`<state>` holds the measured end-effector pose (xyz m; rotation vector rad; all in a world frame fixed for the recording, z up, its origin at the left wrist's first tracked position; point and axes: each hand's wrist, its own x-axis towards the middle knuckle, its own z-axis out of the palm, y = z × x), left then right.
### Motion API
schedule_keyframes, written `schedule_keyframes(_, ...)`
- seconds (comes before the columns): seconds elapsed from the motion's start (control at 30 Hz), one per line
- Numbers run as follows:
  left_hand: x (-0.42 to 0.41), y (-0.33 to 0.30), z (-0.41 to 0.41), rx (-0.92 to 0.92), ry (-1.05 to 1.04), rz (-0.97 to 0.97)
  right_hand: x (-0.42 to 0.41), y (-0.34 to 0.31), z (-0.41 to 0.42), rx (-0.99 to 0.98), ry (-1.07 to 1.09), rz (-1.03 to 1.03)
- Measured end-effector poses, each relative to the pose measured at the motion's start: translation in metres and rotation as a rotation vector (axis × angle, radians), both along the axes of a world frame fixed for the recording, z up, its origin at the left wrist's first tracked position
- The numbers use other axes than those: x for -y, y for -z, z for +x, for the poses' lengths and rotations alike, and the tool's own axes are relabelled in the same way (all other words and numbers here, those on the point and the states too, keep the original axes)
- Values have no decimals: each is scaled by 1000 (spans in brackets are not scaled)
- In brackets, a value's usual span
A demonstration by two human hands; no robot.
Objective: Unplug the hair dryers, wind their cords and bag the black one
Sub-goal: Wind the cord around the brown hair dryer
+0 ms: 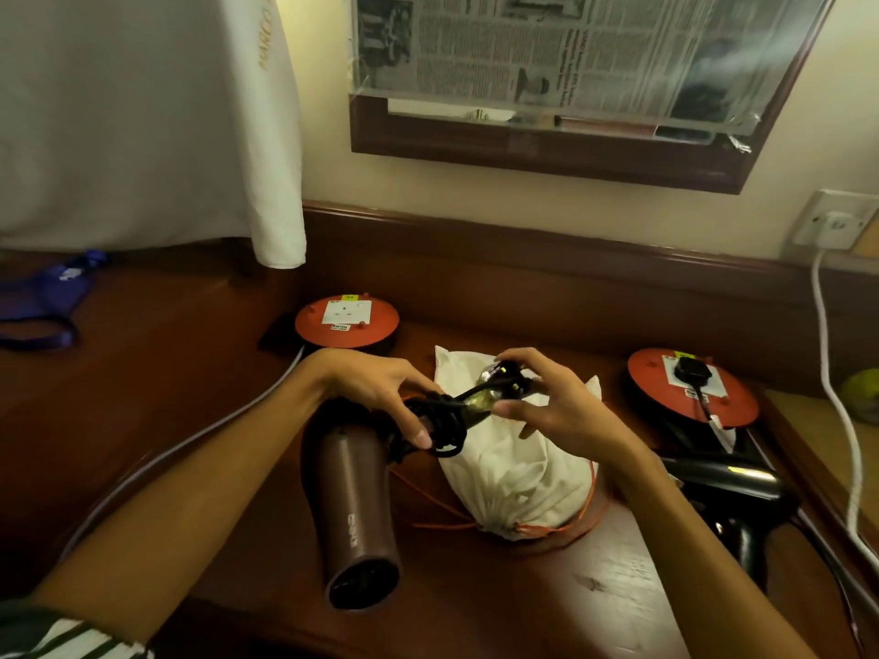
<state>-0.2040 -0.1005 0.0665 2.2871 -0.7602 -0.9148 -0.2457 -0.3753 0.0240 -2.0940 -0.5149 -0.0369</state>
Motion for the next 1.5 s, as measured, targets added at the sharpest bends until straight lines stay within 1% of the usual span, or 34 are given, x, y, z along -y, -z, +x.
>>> schedule_keyframes(0.1,-8,4,6,104,32,172,-7,3,4,-83,-43,-159)
schedule_keyframes(0.27,-21,5,20,161,-18,507,-48,-1,6,-64,-65,-299)
schedule_keyframes(0.37,-32,7,28,211,-18,575,-74,7,7,-120,-106,-246)
schedule_keyframes(0.43,-38,6,32,203,-38,581,-90,23,4,-78,-57,-227)
schedule_keyframes(0.5,-42,5,35,196,-38,576,-105,43,-6,-76,45,-118)
schedule_keyframes(0.57,-41,8,34,268,3,578,-120,64,-20,-75,177,-18)
schedule_keyframes(0.67,-37,24,29,461,57,628,-143,86,-38,-5,350,21)
schedule_keyframes(0.7,-39,29,27,512,45,622,-149,90,-43,10,374,50)
schedule_keyframes(0.73,-44,33,24,531,-5,564,-153,91,-46,15,378,85)
schedule_keyframes(0.8,-62,33,11,511,-205,296,-154,90,-48,-6,377,106)
schedule_keyframes(0.83,-74,35,4,533,-344,140,-152,89,-47,-42,363,101)
schedule_keyframes(0.87,-87,40,-2,578,-503,36,-149,87,-46,-90,337,104)
schedule_keyframes(0.9,-96,47,-11,618,-664,13,-147,87,-46,-145,299,120)
schedule_keyframes(0.93,-103,55,-19,631,-790,62,-146,88,-46,-203,246,142)
schedule_keyframes(0.97,-107,66,-25,609,-859,129,-146,90,-48,-250,194,149)
schedule_keyframes(1.03,-108,90,-26,562,-874,179,-147,98,-55,-293,96,66)
schedule_keyframes(1.07,-109,101,-23,578,-862,175,-150,100,-59,-303,58,-5)
schedule_keyframes(1.1,-111,110,-16,618,-853,155,-153,101,-62,-282,38,-71)
schedule_keyframes(1.17,-113,120,-4,669,-850,83,-164,105,-65,-156,41,-183)
schedule_keyframes(1.23,-111,123,6,660,-841,13,-175,108,-68,-61,89,-251)
schedule_keyframes(1.37,-99,117,22,623,-777,-91,-203,107,-82,55,237,-345)
schedule_keyframes(1.43,-94,115,29,599,-738,-156,-216,108,-84,91,304,-369)
schedule_keyframes(1.5,-91,111,32,571,-715,-186,-224,109,-83,77,337,-378)
